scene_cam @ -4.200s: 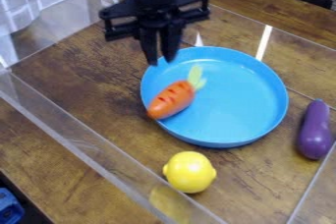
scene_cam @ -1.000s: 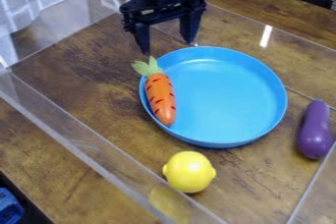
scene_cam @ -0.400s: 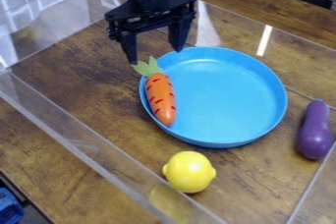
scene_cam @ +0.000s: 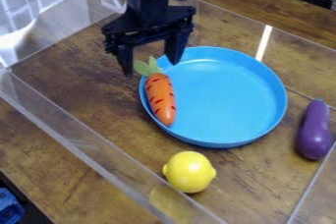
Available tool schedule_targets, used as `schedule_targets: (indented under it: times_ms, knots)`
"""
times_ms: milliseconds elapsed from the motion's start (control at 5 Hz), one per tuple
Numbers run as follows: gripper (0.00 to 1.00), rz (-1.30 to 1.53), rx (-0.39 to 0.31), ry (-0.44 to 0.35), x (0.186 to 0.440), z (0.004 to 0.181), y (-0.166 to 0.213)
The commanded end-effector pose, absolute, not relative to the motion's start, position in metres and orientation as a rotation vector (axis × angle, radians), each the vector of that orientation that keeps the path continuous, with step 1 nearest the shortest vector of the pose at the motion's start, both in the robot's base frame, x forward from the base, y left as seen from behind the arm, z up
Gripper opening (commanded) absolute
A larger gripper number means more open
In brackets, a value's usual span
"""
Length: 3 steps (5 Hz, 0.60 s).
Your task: Put the carrot on the blue tray
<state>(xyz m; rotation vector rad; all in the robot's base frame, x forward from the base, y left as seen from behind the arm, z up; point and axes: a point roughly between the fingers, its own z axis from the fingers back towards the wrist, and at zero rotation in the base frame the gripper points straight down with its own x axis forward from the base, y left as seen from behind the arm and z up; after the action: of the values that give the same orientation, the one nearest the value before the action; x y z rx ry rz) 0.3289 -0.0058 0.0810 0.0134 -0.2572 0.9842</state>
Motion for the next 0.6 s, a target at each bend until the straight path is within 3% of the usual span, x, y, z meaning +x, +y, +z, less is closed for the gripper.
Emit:
schedule_targets:
  times_ms: [0,200,400]
  knots:
    - [1.00,0.999,0.016,-0.301,0.328,0.077,-0.011]
    - [1.00,1.019,0.029,-0.299,0.335,0.055,-0.007]
    - [0.00,1.042,0.047,-0.304,0.344,0.038,-0.004]
